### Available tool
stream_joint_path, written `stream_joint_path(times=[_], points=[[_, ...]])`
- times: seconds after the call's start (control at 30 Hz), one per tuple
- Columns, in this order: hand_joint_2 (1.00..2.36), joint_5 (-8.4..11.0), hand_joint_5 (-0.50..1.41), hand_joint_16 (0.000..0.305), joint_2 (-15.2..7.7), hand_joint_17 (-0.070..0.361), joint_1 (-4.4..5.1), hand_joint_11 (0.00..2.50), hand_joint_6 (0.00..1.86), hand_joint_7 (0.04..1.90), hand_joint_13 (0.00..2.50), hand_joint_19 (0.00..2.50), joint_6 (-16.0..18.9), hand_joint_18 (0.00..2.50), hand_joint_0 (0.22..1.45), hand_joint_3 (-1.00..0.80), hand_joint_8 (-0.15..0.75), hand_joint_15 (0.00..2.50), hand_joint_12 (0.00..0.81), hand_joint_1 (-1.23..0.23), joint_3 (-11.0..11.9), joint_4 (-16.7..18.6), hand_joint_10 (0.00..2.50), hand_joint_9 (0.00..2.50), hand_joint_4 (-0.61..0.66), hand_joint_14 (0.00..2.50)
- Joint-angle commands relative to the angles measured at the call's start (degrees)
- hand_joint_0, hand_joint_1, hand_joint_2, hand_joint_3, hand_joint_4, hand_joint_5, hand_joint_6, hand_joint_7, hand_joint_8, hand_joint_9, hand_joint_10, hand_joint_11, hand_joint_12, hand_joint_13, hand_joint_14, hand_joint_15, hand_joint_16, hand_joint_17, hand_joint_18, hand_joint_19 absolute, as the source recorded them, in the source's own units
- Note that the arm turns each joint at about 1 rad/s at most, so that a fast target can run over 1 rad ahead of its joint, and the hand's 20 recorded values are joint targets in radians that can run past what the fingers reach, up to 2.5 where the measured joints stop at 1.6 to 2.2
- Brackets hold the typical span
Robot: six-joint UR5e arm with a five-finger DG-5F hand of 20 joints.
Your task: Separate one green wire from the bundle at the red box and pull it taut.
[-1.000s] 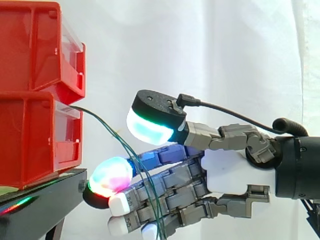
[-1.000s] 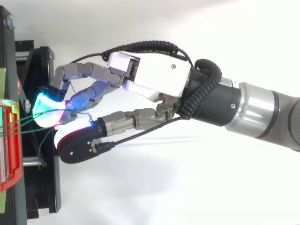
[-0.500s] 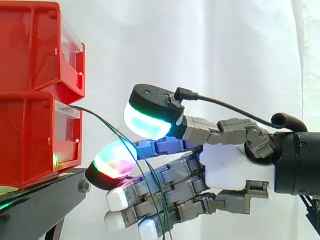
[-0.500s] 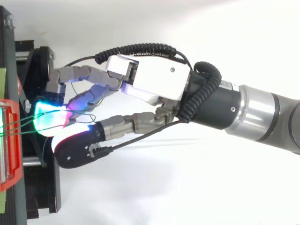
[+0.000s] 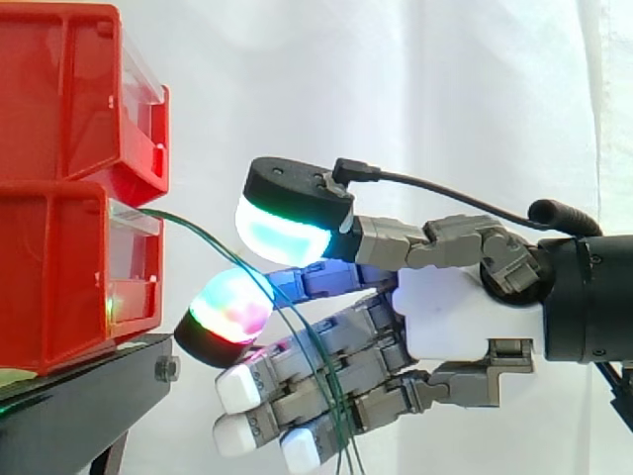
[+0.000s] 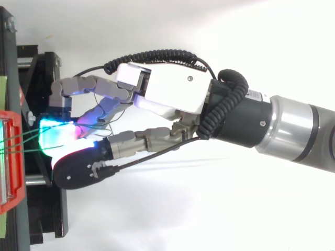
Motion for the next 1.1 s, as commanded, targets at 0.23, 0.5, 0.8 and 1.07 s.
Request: stream_joint_path(times=[0.23,0.5,0.8,1.07], points=[[1.02,-0.12,-0.19,0.048,1.31,0.108,0.02,0.51,0.82,1.26,0.80,0.65,1.03,0.72,0.58,-0.27,0.314,0.31,0.342,-0.63,0.98,-3.72,0.02,0.89,0.25,0.01],[1.01,-0.12,-0.16,0.047,2.36,0.106,-0.07,0.54,0.83,1.26,0.82,0.66,0.59,0.73,0.58,-0.43,0.313,0.32,0.341,-0.54,0.98,-4.51,0.02,0.98,0.24,0.01],[1.02,-0.12,-0.18,0.047,2.36,0.106,0.02,0.59,0.85,1.27,0.84,0.65,0.41,0.74,0.59,-0.28,0.317,0.33,0.347,-0.64,1.77,-4.59,0.02,0.94,0.24,0.01],[1.00,0.14,-0.18,0.049,2.28,0.110,-0.33,0.60,0.84,1.22,0.85,0.66,-0.29,0.76,0.55,-0.46,0.323,0.34,0.352,-0.54,3.00,-5.56,0.02,0.98,0.25,0.01]])
